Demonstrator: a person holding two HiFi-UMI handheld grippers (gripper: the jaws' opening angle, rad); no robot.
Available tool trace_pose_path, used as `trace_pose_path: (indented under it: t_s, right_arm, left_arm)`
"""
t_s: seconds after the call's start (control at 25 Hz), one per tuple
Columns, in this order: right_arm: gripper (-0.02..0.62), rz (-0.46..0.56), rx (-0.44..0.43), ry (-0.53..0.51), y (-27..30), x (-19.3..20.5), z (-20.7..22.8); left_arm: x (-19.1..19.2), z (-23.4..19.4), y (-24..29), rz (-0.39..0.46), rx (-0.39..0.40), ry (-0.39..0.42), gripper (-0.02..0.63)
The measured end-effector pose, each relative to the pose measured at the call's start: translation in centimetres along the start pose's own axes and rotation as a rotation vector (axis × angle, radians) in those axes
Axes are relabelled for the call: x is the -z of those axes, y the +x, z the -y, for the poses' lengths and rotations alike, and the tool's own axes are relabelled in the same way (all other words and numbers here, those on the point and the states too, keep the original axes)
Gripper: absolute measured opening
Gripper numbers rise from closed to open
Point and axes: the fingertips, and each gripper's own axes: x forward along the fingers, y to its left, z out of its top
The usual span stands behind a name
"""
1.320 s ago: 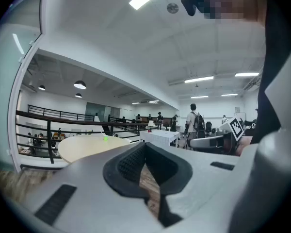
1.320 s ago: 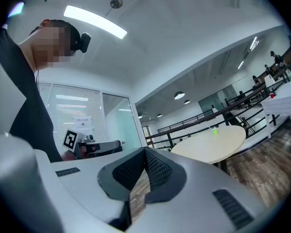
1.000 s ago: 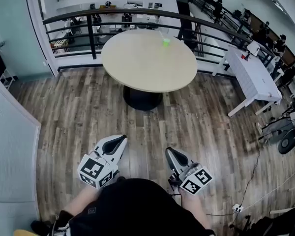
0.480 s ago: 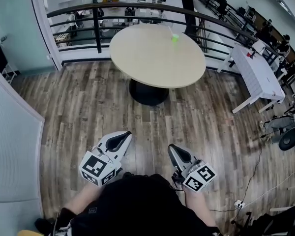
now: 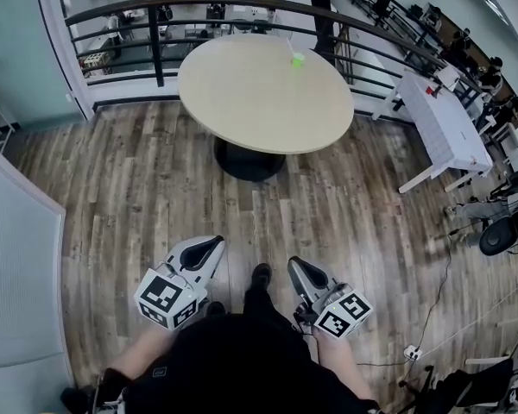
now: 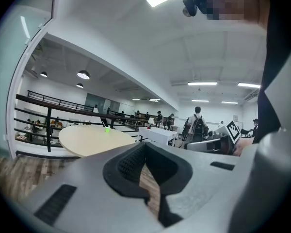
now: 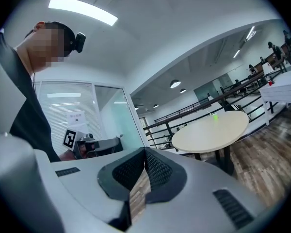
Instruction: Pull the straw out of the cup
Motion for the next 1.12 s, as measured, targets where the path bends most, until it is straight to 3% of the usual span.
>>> trace_pose_path:
  t_s: [0.28,0.48,0.68,1.12]
  right_arm:
    - [0.020,-0.011,-0.047,0.008,3.2,-2.3,6.0]
    - [0.020,0.014,-0.049,0.020,4.0,-5.7,13.0]
    - [0.020,0.002,-0.057,0.044,3.1,-7.5,20.3]
    - [0.020,-0.008,-0.017,0.115,1.3,-9.2,30.7]
  left_arm:
    - [-1.5,-2.6,6.8,-0.007,-0.021,0.009,0.008]
    - [-3.4,-4.0,14.6,-0.023,-0.021,0.031,0.008]
    - [-4.4,-3.8,22.6,-0.028,-0.024,0.021,0.008]
    - [-4.0,-2.7,34.9,-0.065,0.026,-0.012,0.008]
